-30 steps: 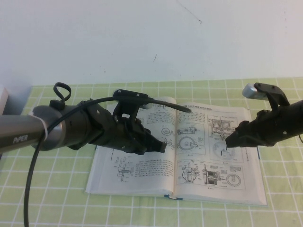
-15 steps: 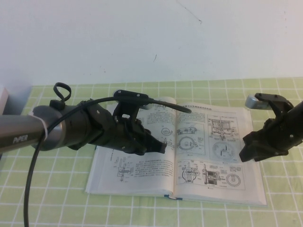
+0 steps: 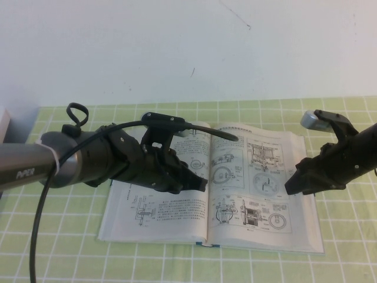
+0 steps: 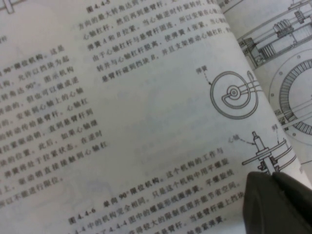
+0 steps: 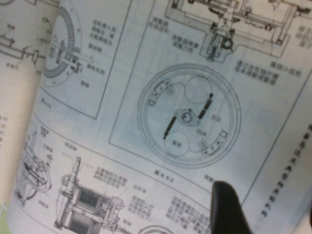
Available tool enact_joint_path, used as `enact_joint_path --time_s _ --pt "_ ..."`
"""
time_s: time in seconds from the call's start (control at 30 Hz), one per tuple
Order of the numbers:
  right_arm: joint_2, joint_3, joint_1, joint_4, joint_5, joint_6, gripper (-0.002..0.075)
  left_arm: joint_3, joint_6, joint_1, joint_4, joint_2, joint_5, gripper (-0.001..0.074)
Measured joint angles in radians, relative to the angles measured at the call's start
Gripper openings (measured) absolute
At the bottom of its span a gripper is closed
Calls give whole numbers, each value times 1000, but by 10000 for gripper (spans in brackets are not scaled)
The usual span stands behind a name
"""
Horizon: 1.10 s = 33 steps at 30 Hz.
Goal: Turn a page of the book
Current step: Open the closed book
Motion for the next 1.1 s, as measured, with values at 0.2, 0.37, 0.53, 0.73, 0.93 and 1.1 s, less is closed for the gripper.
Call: enact_joint_path --time_s 0.2,0.37,0.53,0.73,0.93,1.1 --pt "0 -7 0 4 19 -10 351 0 0 0 0 0 2 -4" --pt "0 -46 0 6 76 -12 351 0 0 0 0 0 4 -4" --pt "0 -82 0 10 109 -10 351 0 0 0 0 0 4 -4" --pt "0 -109 0 12 136 -10 351 0 0 0 0 0 17 -4" --pt "0 -119 0 29 157 -10 351 0 0 0 0 0 21 -4" --pt "0 -119 0 64 164 -10 351 0 0 0 0 0 23 -3"
